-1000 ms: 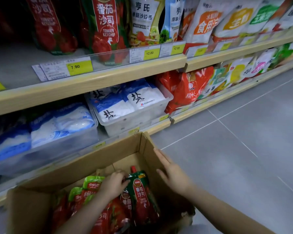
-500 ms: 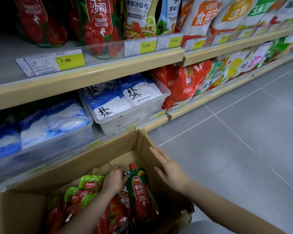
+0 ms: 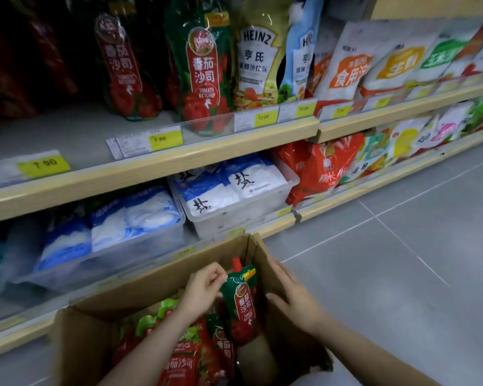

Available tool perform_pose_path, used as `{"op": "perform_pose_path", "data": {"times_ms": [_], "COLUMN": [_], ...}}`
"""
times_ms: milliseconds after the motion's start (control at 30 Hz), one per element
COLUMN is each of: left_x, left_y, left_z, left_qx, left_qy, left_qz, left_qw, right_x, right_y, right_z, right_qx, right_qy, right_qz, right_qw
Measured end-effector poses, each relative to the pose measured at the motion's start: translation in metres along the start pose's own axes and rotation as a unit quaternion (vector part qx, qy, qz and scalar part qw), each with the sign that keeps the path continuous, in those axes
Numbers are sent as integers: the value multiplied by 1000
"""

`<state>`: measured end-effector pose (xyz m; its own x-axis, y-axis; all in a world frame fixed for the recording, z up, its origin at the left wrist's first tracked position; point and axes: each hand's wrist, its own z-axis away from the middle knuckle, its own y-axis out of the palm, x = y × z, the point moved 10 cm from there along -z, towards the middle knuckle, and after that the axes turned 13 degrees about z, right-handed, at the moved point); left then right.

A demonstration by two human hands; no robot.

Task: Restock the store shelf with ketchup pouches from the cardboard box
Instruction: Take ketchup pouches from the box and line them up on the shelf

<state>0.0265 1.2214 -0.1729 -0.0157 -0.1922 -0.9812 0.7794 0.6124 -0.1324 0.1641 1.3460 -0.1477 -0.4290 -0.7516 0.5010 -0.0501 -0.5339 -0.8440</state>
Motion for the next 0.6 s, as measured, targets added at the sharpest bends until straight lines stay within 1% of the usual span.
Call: {"op": "perform_pose_path", "data": {"times_ms": [33,100,200,267,367,433,467,500,567,600], "left_x": [-18,-55,-104,-133,-170,-178,-174,-167,-146,-138], "left_y": [0,0,-16,-32,-57,-73,-74,-72,-58,-56], "left_z": [2,5,3,2,7,13,15,18,22,24], "left_qx": [3,12,2,-13,-43,-60,-47,-23,24,16], "left_qy": [33,94,133,141,152,137,110,75,11,-4], "left_qz": [-15,-63,-103,-101,-42,30,60,69,20,-9], "left_qw": [999,994,986,985,987,988,991,995,999,1000], "right_x": [5,27,68,88,109,123,129,138,148,153], "right_y": [-11,-35,-67,-88,-116,-131,-137,-144,-155,-160], "right_z": [-3,-15,-36,-48,-62,-67,-68,-68,-70,-70], "right_qx": [-21,-53,-36,-34,-45,-51,-53,-53,-54,-54], "right_qy": [-2,-39,-96,-105,-92,-88,-87,-90,-92,-96], "right_qz": [-16,-35,-89,-146,-206,-229,-236,-248,-271,-281], "right_qw": [1000,997,991,983,973,968,966,963,956,953]}}
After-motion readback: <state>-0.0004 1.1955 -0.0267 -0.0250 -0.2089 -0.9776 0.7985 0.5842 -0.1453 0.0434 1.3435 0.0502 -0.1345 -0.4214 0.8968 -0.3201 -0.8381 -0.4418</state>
